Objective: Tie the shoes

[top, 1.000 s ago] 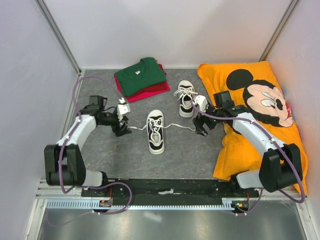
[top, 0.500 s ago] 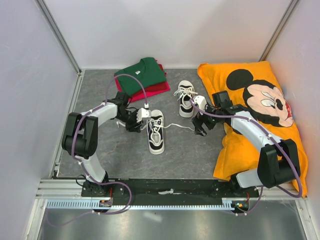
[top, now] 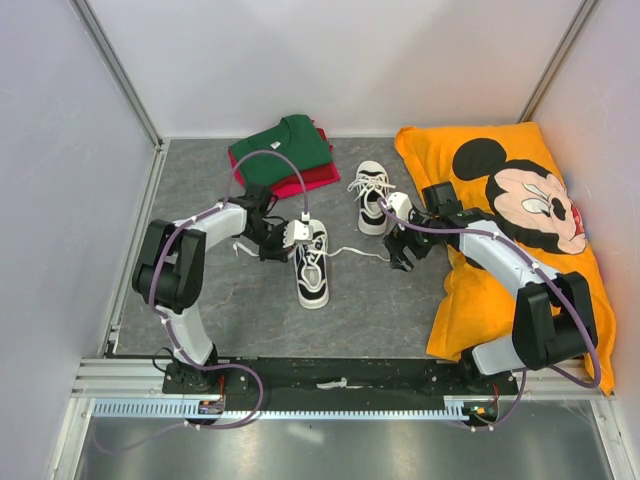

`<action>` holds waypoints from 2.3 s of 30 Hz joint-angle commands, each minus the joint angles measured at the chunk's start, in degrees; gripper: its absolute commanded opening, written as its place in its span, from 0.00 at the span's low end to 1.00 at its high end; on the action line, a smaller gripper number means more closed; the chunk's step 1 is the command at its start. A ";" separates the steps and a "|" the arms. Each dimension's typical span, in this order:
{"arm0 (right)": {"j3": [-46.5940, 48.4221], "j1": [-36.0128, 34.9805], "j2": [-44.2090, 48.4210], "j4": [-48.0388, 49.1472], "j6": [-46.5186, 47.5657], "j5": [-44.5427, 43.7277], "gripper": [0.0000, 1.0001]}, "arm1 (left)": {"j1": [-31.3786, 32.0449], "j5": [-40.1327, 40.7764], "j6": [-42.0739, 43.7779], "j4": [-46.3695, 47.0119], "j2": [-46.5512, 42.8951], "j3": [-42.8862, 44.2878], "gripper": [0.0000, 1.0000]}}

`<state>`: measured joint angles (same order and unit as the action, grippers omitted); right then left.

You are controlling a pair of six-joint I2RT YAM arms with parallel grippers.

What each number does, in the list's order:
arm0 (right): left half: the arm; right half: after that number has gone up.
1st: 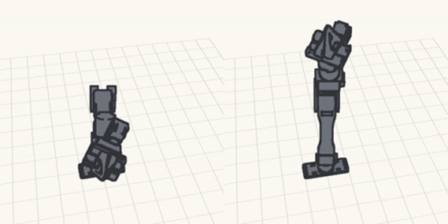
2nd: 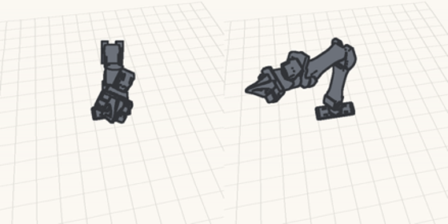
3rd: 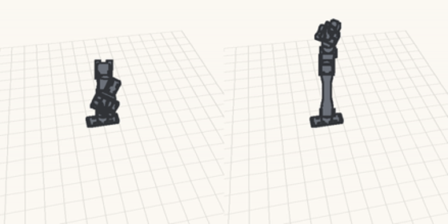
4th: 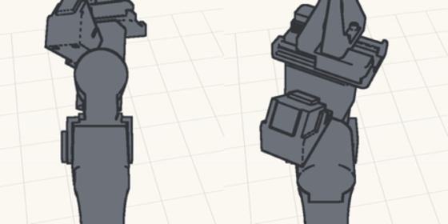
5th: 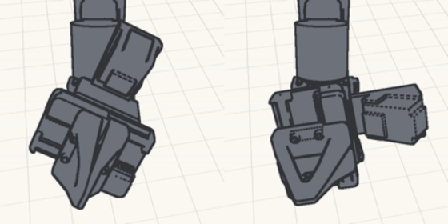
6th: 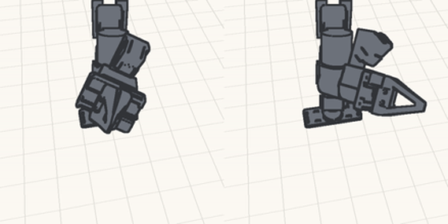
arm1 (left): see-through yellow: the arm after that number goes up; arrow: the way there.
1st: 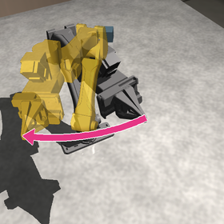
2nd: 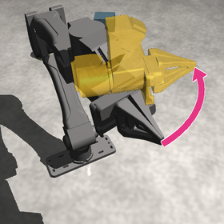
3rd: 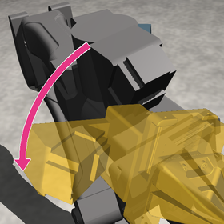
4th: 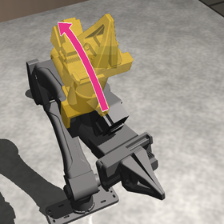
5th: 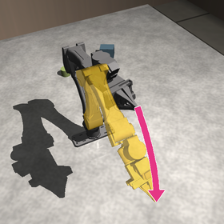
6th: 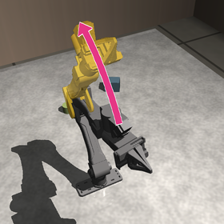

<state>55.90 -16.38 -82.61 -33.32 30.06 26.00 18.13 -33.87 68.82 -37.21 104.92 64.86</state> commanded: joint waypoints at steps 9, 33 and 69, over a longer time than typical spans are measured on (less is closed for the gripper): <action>2.63 -2.69 -7.73 6.86 1.23 -6.66 0.64 | -0.20 -18.68 -10.18 -0.94 -22.12 -3.33 0.01; -1.14 -7.17 -14.69 9.24 8.43 -16.15 0.66 | -0.20 -23.00 -15.82 9.79 -24.94 -11.95 0.02; 45.89 -20.27 -30.43 10.65 -19.70 9.77 0.66 | -0.64 -24.84 -4.29 13.64 -26.88 -16.61 0.02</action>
<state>103.37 -40.42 -120.70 -20.86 10.28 33.32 17.96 -57.45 63.57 -27.92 78.59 48.16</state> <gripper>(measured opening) 0.669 0.022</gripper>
